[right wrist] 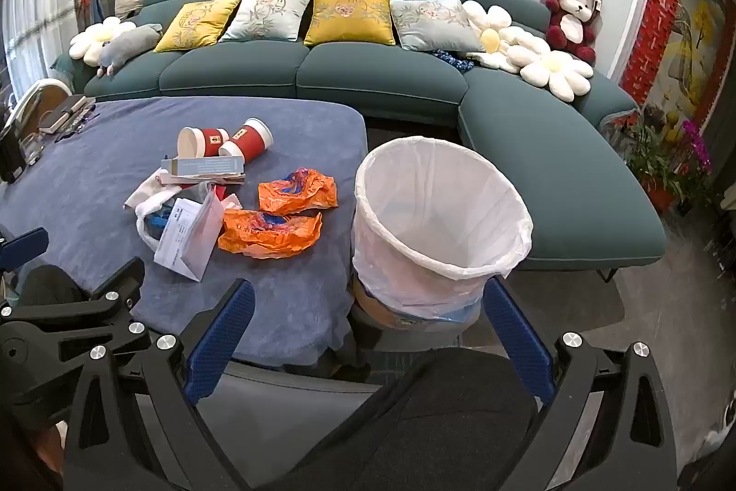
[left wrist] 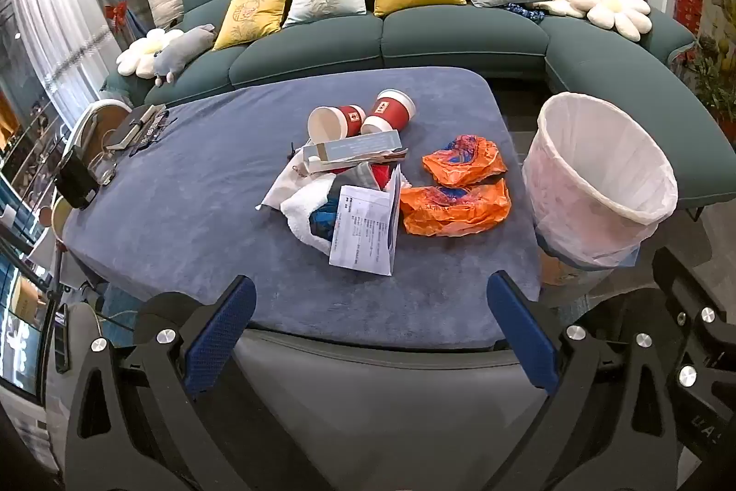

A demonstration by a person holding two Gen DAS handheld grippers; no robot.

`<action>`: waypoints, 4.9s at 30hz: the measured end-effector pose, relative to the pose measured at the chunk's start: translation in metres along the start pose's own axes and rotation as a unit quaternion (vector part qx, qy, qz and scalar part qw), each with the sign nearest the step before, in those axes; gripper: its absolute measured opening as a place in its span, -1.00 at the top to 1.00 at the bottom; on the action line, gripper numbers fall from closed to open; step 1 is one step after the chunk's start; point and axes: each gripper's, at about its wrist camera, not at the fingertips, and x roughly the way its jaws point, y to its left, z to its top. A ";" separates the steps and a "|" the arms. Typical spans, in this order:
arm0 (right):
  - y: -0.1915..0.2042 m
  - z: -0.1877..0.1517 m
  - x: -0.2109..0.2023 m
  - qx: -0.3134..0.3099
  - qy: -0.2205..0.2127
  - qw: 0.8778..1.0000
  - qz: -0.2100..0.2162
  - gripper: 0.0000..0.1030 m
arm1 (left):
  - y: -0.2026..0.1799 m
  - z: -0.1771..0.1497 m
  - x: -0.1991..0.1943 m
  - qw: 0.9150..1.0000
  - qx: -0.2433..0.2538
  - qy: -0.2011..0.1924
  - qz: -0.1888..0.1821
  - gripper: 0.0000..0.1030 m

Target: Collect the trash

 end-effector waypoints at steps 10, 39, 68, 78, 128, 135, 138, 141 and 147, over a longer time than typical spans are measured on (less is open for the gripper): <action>0.001 -0.001 0.001 -0.002 0.000 1.000 -0.002 -0.86 | 0.001 0.000 0.001 1.000 0.001 0.000 0.001 -0.87; 0.002 -0.003 0.002 0.000 0.002 1.000 -0.002 -0.86 | 0.003 -0.001 -0.002 1.000 -0.008 -0.003 -0.007 -0.87; 0.003 -0.003 0.002 0.001 0.001 1.000 -0.004 -0.86 | 0.007 0.000 -0.003 1.000 -0.018 -0.007 -0.012 -0.87; 0.000 -0.003 0.003 0.000 0.000 1.000 -0.004 -0.86 | 0.007 -0.001 -0.002 1.000 -0.018 -0.008 -0.011 -0.87; -0.012 -0.002 0.001 0.008 -0.014 1.000 -0.026 -0.86 | 0.002 -0.003 -0.003 0.999 -0.018 -0.011 -0.026 -0.86; -0.008 -0.001 0.004 0.005 -0.029 0.998 -0.052 -0.86 | 0.016 0.003 0.010 0.997 -0.050 0.006 -0.058 -0.87; -0.012 0.001 0.009 0.024 -0.028 0.999 -0.036 -0.86 | 0.028 0.005 0.024 0.996 -0.065 0.010 -0.061 -0.86; -0.013 0.002 0.019 0.039 -0.016 0.999 -0.021 -0.86 | 0.037 0.006 0.040 0.996 -0.061 0.016 -0.058 -0.87; -0.003 0.002 0.041 0.032 0.008 0.999 -0.017 -0.86 | 0.051 0.002 0.078 0.994 -0.072 0.050 -0.071 -0.86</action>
